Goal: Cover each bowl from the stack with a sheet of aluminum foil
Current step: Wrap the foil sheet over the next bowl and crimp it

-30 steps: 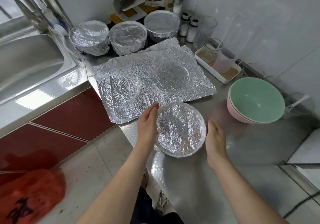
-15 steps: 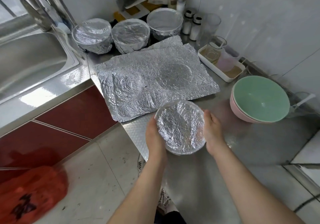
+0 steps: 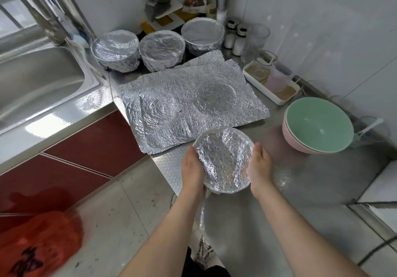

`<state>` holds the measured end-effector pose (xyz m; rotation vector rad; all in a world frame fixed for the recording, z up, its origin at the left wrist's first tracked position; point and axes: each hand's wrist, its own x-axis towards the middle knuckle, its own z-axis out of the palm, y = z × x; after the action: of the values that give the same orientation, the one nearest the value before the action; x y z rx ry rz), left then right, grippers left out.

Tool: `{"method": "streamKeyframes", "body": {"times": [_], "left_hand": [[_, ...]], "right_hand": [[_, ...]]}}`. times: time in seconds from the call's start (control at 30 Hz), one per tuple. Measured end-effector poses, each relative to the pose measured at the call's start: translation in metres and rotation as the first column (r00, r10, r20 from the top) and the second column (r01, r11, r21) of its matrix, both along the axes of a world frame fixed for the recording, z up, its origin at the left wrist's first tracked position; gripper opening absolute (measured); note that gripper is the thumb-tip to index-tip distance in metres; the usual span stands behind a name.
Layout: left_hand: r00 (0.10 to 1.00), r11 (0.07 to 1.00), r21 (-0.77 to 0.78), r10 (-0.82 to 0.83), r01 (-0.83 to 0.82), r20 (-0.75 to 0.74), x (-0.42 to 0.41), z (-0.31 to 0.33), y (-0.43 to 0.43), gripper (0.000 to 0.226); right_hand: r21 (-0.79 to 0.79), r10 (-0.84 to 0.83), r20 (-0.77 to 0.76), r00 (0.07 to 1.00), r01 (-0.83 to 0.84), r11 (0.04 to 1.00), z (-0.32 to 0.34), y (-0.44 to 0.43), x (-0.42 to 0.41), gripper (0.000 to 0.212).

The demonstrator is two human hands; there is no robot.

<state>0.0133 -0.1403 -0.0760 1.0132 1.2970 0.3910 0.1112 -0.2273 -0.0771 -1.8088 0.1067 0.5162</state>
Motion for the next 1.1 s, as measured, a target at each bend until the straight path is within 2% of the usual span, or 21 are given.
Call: {"method": "streamKeyframes", "body": {"times": [0.13,0.2,0.27,0.33,0.4,0.47,0.53,0.6,0.7,0.73,0.9,0.97,1.1], "left_hand": [[0.994,0.988,0.144,-0.070,0.056,0.088,-0.009,0.006,0.005,0.046],[0.979,0.947,0.279,-0.186,0.157,0.081,-0.014,0.001,0.007,0.052],[0.931,0.822,0.445,-0.352,0.356,-0.094,-0.019,-0.006,0.009,0.070],[0.858,0.671,0.535,-0.426,0.513,-0.287,-0.019,-0.011,0.010,0.080],[0.828,0.622,0.547,-0.439,0.560,-0.348,-0.019,-0.010,0.013,0.081],[0.819,0.601,0.557,-0.439,0.574,-0.370,-0.021,-0.008,0.016,0.077],[0.801,0.536,0.596,-0.431,0.598,-0.415,-0.024,-0.005,0.016,0.073],[0.774,0.431,0.649,-0.439,0.627,-0.456,-0.029,-0.001,0.014,0.062],[0.711,0.189,0.724,-0.462,0.663,-0.530,-0.039,0.005,0.012,0.030],[0.684,0.121,0.727,-0.470,0.675,-0.557,-0.043,0.008,0.012,0.027],[0.468,-0.035,0.649,-0.664,0.760,-0.584,-0.056,0.013,0.021,0.041],[0.426,-0.143,0.653,-0.653,0.744,-0.627,-0.058,0.013,0.024,0.041],[0.404,-0.253,0.665,-0.627,0.703,-0.666,-0.058,0.008,0.025,0.034]], "right_hand": [[0.009,0.048,-0.036,0.998,-0.047,0.999,0.002,-0.005,0.002,0.045],[-0.024,0.146,0.071,0.987,-0.145,0.989,0.004,-0.010,0.003,0.043],[-0.154,0.279,0.216,0.936,-0.249,0.956,0.005,-0.012,0.007,0.039],[-0.292,0.378,0.301,0.876,-0.293,0.911,0.005,-0.013,0.012,0.035],[-0.385,0.417,0.343,0.842,-0.278,0.880,-0.001,-0.015,0.018,0.029],[-0.414,0.423,0.354,0.834,-0.266,0.871,-0.005,-0.018,0.024,0.026],[-0.428,0.429,0.360,0.829,-0.262,0.865,-0.004,-0.020,0.027,0.024],[-0.446,0.434,0.347,0.832,-0.260,0.856,0.001,-0.021,0.028,0.020],[-0.482,0.443,0.318,0.838,-0.259,0.837,0.007,-0.021,0.029,0.016],[-0.495,0.450,0.316,0.835,-0.259,0.829,0.007,-0.021,0.030,0.016],[-0.543,0.478,0.308,0.822,-0.261,0.798,0.008,-0.021,0.033,0.017],[-0.563,0.495,0.302,0.814,-0.267,0.782,0.008,-0.021,0.033,0.017],[-0.588,0.511,0.287,0.810,-0.272,0.761,0.009,-0.020,0.034,0.019]]}}
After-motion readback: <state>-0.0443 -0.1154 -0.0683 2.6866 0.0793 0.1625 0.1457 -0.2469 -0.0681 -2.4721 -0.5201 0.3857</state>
